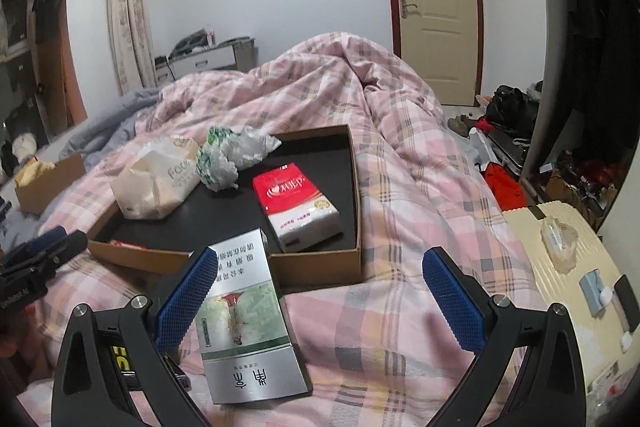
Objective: Organize soft objects
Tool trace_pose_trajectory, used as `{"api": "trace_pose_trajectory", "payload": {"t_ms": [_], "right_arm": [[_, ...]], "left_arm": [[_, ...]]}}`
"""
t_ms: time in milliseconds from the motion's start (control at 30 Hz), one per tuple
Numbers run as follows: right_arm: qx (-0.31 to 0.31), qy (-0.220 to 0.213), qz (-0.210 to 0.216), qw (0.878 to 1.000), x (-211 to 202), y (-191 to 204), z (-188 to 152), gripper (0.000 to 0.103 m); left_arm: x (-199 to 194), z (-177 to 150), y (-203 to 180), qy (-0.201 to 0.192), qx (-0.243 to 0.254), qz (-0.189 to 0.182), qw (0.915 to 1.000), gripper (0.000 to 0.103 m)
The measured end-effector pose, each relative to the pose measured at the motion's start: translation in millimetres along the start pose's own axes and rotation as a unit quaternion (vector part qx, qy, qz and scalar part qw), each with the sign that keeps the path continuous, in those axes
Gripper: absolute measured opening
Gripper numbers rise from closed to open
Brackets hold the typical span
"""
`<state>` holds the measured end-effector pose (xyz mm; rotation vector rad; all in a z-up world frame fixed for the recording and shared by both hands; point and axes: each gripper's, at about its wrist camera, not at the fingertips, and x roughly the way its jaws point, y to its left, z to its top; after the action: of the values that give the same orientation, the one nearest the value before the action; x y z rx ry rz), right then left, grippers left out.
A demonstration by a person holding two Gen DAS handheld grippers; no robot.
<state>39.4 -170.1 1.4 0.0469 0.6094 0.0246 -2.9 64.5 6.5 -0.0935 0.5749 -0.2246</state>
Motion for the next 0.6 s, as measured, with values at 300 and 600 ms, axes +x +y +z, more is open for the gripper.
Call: {"api": "trace_pose_trajectory", "payload": {"t_ms": [300, 600], "right_arm": [[-0.012, 0.041, 0.011, 0.999, 13, 2, -3, 0.102], [-0.034, 0.031, 0.008, 0.999, 7, 8, -4, 0.102]], "left_arm": [[4, -2, 0, 0.008, -0.001, -0.002, 1.0000, 0.081], [5, -1, -1, 0.007, 0.002, 0.018, 0.9998, 0.081]]}}
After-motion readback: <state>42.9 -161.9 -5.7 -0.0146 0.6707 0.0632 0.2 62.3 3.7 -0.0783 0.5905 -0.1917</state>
